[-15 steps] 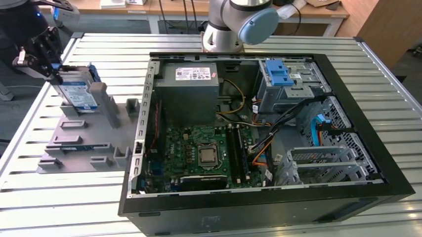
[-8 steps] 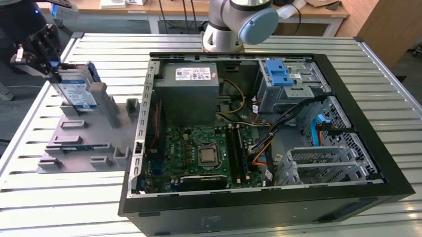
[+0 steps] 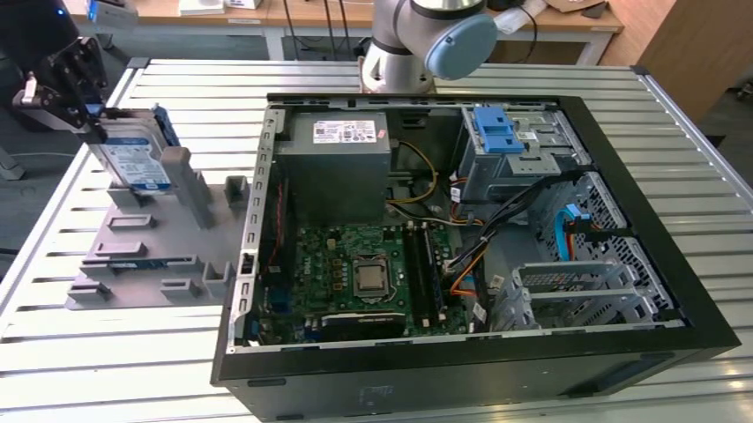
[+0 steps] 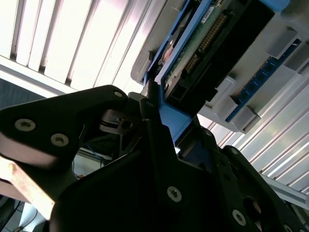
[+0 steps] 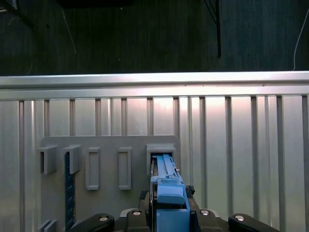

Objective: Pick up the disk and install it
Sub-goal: 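Pick up the disk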

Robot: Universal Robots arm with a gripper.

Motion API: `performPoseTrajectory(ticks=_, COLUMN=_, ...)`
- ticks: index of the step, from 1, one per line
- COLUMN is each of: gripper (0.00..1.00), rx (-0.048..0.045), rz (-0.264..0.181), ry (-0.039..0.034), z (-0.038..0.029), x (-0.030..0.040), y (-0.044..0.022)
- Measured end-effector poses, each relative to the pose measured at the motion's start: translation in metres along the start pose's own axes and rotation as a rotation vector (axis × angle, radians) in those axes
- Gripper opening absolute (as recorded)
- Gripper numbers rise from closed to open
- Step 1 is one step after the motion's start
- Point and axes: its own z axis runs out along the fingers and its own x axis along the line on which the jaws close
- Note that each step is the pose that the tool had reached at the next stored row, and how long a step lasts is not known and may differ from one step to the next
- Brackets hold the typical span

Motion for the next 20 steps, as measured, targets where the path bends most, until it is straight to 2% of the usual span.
performPoseTrajectory(ticks=7, gripper=0.36, rx=0.0001, rz=0.0, ry=0.0, z=-0.0074, x=0.0, y=0.0)
performPoseTrajectory(ticks=20, gripper=0.36, rx=0.0, rz=0.0, ry=-0.0008, z=-0.0097, x=0.0, y=0.0)
